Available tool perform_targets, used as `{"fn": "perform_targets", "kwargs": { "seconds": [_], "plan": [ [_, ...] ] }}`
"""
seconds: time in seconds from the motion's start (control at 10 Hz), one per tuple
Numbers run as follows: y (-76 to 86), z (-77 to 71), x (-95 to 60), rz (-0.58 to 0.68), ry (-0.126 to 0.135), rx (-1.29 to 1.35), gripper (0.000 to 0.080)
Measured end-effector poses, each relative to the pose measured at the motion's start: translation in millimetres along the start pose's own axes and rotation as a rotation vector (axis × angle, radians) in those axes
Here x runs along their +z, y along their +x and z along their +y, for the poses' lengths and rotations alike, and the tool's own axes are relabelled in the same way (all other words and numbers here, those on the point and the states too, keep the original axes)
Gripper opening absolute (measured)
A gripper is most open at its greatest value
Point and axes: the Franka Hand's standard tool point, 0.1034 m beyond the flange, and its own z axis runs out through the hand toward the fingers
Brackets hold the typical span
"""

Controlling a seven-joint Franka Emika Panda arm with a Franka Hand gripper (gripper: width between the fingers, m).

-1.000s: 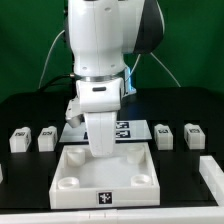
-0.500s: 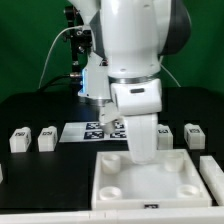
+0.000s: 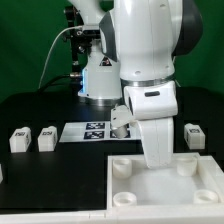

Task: Assemble one leg

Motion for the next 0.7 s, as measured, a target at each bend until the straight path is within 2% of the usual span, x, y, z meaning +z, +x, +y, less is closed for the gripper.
{"fn": "perform_targets", "kwargs": {
  "seconds": [0.2, 0.3, 0.4, 0.5, 0.6, 0.7],
  "plan": [
    [-0.3, -0.2, 0.0, 0.000, -0.008, 0.018, 0.0063],
    [-0.7, -0.4, 0.5, 0.001, -0.007, 0.019, 0.0116],
    [-1.1, -0.4, 0.5, 0.001, -0.007, 0.020, 0.0281],
    [-1.4, -0.4, 0.6, 0.001, -0.007, 0.021, 0.0281],
    [-1.7, -0.4, 0.6, 0.001, -0.007, 0.021, 0.0483],
    [-1.9, -0.4, 0.7, 0.001, -0.007, 0.022, 0.0593]
  ]
}}
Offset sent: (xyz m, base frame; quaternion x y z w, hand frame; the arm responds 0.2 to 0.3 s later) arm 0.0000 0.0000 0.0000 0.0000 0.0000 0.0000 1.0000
